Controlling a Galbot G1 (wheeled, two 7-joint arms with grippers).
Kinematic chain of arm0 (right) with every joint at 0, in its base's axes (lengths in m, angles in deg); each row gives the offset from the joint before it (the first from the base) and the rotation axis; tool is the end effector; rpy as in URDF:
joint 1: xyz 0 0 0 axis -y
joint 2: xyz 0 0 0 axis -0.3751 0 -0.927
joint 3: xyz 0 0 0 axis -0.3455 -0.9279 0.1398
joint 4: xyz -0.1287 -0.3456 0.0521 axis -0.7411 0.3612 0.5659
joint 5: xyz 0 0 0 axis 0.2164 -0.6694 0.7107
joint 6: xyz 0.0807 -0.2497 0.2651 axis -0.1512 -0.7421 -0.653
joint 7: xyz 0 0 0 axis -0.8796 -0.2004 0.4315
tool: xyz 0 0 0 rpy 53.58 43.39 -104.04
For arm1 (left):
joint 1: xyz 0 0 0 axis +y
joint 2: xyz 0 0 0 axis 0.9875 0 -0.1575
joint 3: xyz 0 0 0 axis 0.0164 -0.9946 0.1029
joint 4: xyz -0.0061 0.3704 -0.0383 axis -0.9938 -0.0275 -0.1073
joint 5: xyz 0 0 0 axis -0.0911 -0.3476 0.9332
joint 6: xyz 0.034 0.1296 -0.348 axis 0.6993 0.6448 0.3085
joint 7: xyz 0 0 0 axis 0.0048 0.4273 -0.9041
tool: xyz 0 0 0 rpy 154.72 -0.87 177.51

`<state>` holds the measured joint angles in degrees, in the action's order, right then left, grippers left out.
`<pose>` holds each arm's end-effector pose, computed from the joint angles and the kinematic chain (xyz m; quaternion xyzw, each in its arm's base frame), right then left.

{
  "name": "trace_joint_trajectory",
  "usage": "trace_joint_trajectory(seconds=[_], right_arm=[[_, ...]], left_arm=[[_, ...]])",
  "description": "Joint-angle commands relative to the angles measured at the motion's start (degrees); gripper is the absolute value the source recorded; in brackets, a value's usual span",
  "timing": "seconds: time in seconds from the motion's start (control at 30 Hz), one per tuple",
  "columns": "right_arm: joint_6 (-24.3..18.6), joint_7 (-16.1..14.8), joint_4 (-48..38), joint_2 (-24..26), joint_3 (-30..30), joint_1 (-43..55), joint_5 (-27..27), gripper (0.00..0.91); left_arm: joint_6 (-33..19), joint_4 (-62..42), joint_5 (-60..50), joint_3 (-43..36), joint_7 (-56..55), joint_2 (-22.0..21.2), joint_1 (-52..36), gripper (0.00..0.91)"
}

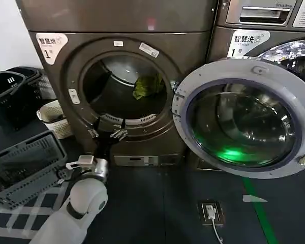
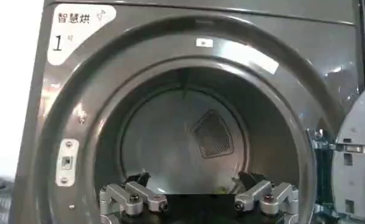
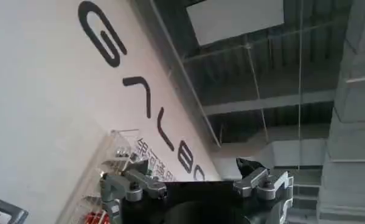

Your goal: Grasp the clothes from the dryer.

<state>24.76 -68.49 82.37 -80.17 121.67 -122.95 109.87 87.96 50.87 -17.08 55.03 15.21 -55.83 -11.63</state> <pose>-0.0189 -0.2887 0.0877 0.4485 0.7944 -0.2943 0.2850 0.3295 0.0017 -0.2299 0.0153 0.9953 -0.0135 0.0947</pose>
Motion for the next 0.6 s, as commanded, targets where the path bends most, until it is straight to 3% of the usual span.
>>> trace_joint_trajectory(seconds=[0.03,0.6], right_arm=[[0.1,0.0,0.5,0.0,0.0,0.0,1.7,0.907],[-0.2,-0.4,0.7,0.4,1.1,-0.4,3.0,0.907]], left_arm=[[0.0,0.1,0.0,0.0,0.0,0.0,0.1,0.907],[0.0,0.3,0.0,0.0,0.0,0.0,-0.1,0.907]])
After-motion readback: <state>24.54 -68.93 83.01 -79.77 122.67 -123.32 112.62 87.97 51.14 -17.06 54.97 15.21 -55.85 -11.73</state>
